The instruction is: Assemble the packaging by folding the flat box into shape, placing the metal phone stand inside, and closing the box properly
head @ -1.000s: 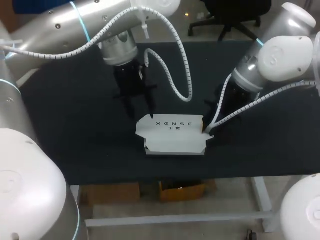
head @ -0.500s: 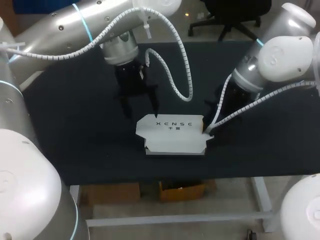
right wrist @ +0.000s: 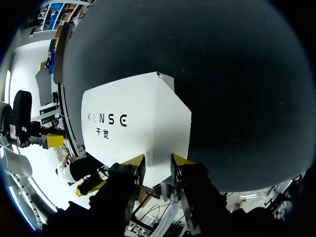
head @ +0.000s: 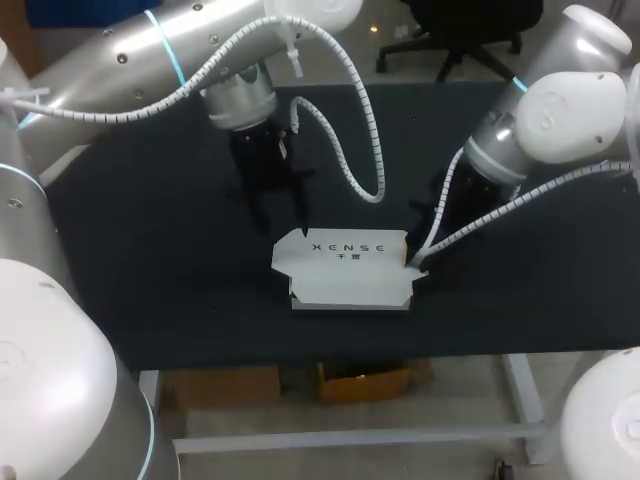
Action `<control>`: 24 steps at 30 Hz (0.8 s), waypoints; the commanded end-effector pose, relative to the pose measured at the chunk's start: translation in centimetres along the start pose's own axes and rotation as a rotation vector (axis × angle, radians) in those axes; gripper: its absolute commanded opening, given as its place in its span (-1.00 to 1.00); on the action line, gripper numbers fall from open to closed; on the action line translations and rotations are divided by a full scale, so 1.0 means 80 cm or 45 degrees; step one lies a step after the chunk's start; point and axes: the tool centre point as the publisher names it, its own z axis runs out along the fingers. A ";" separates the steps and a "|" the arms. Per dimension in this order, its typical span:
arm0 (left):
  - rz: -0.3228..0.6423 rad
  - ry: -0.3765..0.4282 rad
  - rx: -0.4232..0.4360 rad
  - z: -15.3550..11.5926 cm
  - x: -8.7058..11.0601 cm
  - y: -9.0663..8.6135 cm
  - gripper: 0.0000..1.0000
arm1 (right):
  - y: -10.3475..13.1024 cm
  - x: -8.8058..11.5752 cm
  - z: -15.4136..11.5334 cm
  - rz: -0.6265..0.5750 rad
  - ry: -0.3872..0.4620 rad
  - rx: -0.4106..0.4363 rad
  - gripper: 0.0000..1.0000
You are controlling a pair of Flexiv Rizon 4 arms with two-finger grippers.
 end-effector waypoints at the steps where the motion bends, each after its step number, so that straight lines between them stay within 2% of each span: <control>1: 0.008 -0.020 0.070 0.002 0.004 0.005 -0.36 | -0.001 0.000 0.000 0.002 0.000 -0.002 -0.36; 3: 0.023 -0.016 0.105 0.003 0.005 0.008 -0.18 | -0.001 -0.001 -0.001 0.003 0.001 -0.003 -0.36; 4: 0.030 -0.027 0.135 0.004 0.005 0.010 -0.16 | -0.001 -0.001 -0.001 0.004 0.001 -0.004 -0.36; 8: 0.042 -0.031 0.195 0.010 0.004 0.011 -0.22 | -0.002 -0.001 -0.001 0.006 0.005 -0.007 -0.36; 12: 0.043 -0.018 0.255 0.013 0.001 0.012 -0.14 | -0.002 -0.001 -0.001 0.006 0.007 -0.012 -0.36; 24: 0.067 0.002 0.306 0.031 -0.003 0.008 -0.17 | -0.002 0.000 0.001 0.009 0.017 -0.019 -0.36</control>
